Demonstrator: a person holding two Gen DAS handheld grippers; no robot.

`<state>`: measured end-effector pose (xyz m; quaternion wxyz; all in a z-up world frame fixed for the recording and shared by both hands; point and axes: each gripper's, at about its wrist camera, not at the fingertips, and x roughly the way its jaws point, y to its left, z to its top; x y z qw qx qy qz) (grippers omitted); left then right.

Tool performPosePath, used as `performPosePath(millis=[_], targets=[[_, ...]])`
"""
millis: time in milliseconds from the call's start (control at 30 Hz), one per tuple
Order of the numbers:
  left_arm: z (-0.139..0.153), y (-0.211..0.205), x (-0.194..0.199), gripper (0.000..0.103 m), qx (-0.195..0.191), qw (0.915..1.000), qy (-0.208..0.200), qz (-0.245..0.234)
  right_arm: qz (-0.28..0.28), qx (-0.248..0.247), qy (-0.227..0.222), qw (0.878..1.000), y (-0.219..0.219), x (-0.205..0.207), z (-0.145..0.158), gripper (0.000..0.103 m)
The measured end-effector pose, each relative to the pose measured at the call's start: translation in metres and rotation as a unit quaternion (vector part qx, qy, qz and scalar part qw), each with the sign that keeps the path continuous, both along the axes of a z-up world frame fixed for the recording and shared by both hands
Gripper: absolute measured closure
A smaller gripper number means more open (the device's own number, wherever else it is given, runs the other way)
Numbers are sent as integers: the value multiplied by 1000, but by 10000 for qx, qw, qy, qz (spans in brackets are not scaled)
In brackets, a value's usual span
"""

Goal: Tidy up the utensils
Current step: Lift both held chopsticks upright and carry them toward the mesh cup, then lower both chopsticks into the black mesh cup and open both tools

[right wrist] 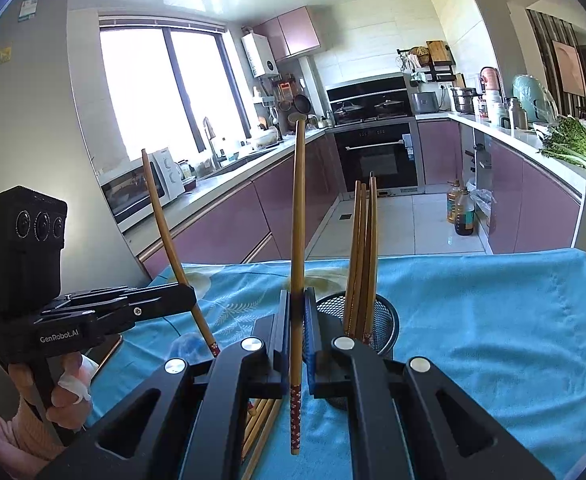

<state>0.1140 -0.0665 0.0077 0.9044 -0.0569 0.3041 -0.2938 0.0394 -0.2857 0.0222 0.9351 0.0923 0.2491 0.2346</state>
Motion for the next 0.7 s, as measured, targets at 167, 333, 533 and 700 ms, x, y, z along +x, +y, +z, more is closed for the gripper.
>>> performPosePath(millis=[167, 333, 533, 700], targets=[[4, -2, 3, 95, -12, 10000, -43, -31, -5, 6, -50, 10000, 0, 2, 3, 97], [7, -4, 4, 95, -28, 9999, -83, -55, -13, -5, -83, 10000, -1, 4, 5, 97], [9, -10, 7, 95, -14, 9999, -111, -94, -16, 2, -127, 9999, -2, 6, 7, 98], [11, -13, 8, 95, -15, 9999, -118, -116, -17, -3, -154, 9999, -1, 10, 11, 98]])
